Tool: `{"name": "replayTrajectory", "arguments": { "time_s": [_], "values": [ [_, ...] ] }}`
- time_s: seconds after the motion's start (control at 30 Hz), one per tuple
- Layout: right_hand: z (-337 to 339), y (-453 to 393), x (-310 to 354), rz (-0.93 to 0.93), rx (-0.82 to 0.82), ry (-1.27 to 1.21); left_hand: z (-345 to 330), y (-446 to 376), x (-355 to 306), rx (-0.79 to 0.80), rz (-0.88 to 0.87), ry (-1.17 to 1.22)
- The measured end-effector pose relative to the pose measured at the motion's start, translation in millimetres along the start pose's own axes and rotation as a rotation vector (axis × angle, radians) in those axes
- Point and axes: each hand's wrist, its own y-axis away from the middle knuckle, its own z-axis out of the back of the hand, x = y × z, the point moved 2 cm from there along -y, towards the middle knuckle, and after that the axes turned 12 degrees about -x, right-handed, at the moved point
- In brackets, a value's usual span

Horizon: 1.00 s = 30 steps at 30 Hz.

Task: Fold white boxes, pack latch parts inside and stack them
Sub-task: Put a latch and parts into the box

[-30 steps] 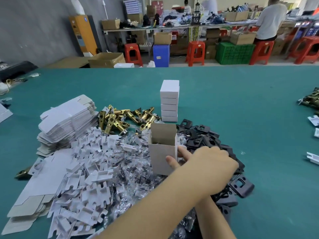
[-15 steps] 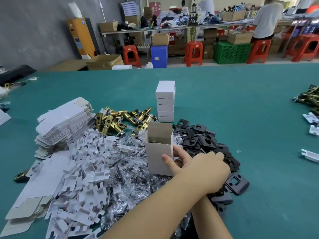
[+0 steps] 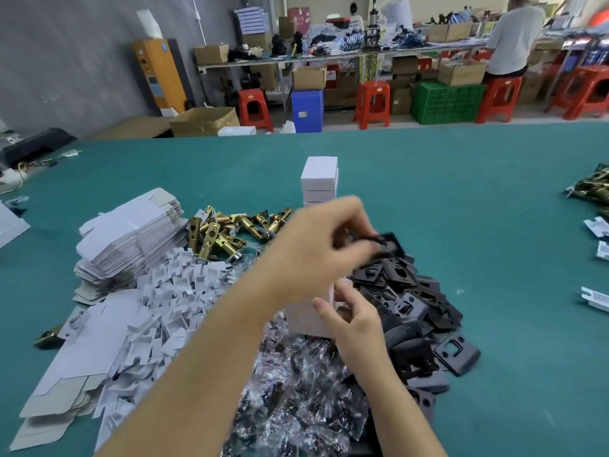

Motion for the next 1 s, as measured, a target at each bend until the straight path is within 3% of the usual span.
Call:
{"name": "replayTrajectory", "arguments": {
  "time_s": [0.17,0.37,1.0],
  "values": [
    [1,1,3,-0.028,0.004,-0.025,58,5,35,-0.227,0.080,-0.050],
    [1,1,3,-0.044,0.001,-0.034,50,13,59,-0.262,0.157,-0.293],
    [0,-1,5,-0.025,-0.009,-0.055,14,21,71,0.289,0.255,-0.472]
  ]
}}
